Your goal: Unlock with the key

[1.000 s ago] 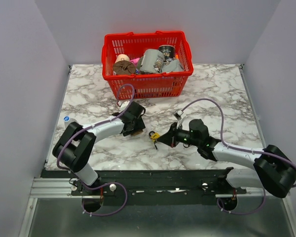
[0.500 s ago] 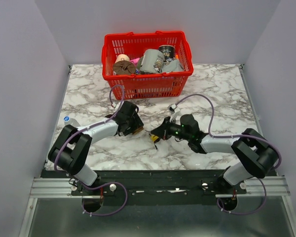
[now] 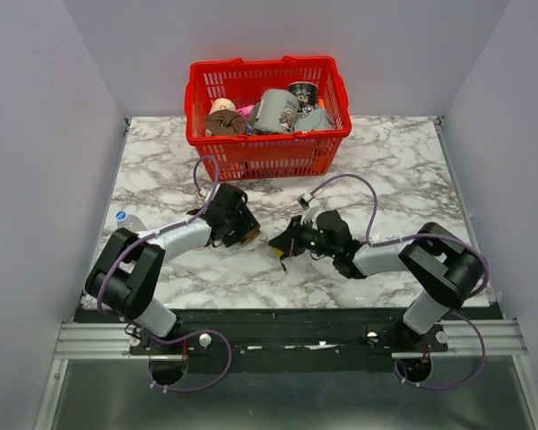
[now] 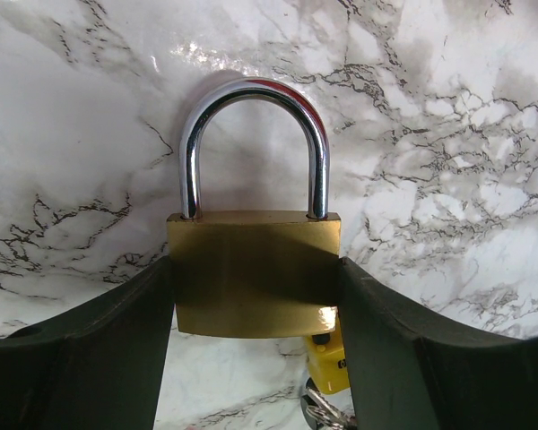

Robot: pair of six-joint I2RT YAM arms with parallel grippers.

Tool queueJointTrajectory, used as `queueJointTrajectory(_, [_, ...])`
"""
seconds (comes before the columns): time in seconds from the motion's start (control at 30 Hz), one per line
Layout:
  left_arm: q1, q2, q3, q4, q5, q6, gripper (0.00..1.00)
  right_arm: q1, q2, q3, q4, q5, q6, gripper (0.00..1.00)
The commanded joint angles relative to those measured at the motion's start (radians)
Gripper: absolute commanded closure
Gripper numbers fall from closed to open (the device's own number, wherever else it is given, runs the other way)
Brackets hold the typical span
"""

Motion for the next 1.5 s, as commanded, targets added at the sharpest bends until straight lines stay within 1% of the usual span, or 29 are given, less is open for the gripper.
queueJointTrajectory(0.0, [0.007,-0.018,-0.015,0.018,0.031,-0.019,1.00,0.016,0.036,0.023,0.102,0.079,0.000,0.99])
queueJointTrajectory(0.17, [0.007,-0.018,-0.018,0.021,0.031,-0.019,1.00,0.016,0.085,0.034,0.128,0.076,0.017,0.99])
queueJointTrajectory(0.63, [0.010,-0.013,-0.021,0.028,0.033,-0.020,1.00,0.022,0.143,0.063,0.158,0.076,0.022,0.99])
queueJointTrajectory(1.17, [0.013,-0.013,-0.018,0.025,0.031,-0.017,1.00,0.027,0.191,0.087,0.154,0.086,0.045,0.99])
queueJointTrajectory(1.47, [0.014,-0.016,-0.019,0.025,0.033,-0.019,1.00,0.027,0.198,0.081,0.186,0.090,0.060,0.99])
